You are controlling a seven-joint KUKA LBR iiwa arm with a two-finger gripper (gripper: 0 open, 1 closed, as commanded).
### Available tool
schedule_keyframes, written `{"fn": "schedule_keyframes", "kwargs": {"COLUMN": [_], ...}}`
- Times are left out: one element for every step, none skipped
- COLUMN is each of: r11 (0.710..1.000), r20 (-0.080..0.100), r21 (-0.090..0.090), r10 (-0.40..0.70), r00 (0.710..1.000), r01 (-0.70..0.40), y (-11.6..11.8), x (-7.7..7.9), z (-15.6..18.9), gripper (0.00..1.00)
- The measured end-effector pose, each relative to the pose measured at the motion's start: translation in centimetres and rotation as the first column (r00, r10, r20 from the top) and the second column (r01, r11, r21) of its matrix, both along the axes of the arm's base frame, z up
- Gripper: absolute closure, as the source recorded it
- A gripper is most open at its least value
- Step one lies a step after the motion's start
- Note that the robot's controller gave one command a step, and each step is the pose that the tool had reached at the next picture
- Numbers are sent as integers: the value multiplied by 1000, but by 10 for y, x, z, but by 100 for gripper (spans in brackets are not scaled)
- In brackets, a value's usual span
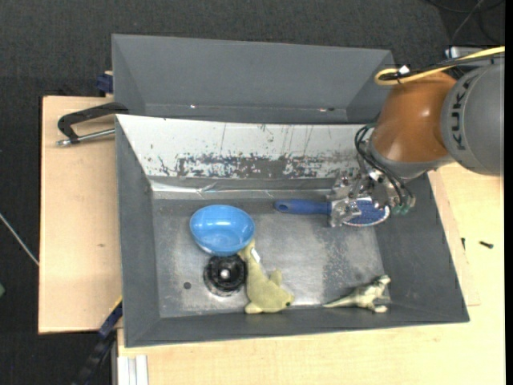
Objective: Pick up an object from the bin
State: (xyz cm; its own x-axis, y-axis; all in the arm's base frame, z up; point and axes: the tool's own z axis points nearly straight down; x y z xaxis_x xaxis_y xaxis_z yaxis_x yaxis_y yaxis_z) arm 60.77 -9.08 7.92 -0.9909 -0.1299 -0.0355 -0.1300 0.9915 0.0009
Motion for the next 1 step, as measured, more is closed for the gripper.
{"fn": "schedule_keyframes", "kwargs": {"r11": [1000], "r20": [-20], "r21": [-8], "r10": [13], "r00": [1000], "r01": [-13], "y": [-9], "x": [-29], "z": [192], "gripper": [100]}}
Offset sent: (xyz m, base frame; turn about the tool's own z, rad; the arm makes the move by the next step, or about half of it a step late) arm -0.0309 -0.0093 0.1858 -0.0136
